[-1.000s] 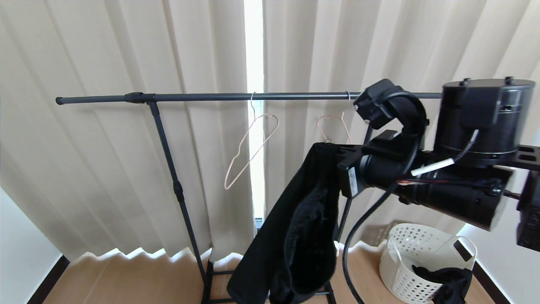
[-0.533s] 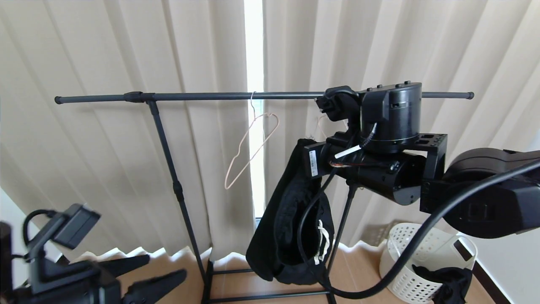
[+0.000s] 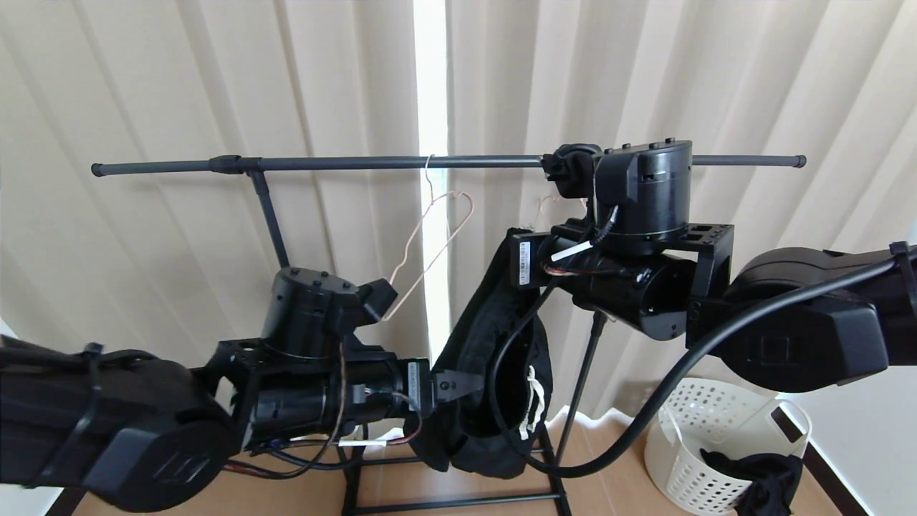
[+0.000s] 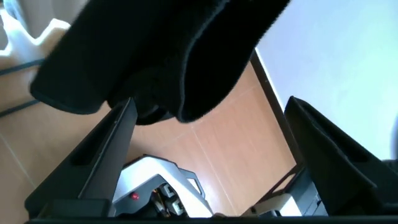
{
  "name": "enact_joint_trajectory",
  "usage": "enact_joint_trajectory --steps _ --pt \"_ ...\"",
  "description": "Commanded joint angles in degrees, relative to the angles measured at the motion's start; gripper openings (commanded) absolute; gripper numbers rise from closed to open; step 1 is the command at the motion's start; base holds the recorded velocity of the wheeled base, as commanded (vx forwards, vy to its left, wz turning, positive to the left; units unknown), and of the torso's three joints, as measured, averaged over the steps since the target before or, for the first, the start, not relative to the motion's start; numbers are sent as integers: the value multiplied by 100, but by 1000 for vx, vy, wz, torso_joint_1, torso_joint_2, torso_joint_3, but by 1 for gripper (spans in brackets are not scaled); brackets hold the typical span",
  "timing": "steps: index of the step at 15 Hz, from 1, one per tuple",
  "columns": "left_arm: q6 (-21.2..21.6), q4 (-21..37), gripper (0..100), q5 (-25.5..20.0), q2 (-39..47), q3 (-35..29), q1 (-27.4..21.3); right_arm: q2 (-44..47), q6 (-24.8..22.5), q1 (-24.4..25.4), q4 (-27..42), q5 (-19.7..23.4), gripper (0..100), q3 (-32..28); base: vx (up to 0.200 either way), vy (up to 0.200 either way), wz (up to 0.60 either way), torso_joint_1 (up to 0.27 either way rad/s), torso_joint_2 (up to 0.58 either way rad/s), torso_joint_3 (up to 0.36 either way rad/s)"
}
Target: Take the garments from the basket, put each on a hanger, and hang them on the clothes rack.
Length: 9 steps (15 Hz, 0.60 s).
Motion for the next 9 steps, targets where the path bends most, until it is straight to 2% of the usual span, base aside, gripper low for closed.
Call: enact_joint_trajectory --steps 1,4,5,7,9 --pt "-258 -10 100 143 758 -472 -135 -122 -8 9 -3 -65 0 0 0 0 0 0 0 0" --pt "-355 -10 100 170 854 -551 -126 -131 1 9 -3 -135 0 26 0 0 0 0 0 0" --pt "-443 -10 100 627 1118 -718 -152 -131 10 18 -3 -346 0 44 0 0 0 0 0 0" --pt "-443 -10 100 1136 1373 -832 -152 -149 19 18 -3 -407 0 53 0 0 0 0 0 0" --pt "-443 -18 100 1347 1496 -850 -161 -149 19 35 -3 -434 0 53 0 0 0 0 0 0"
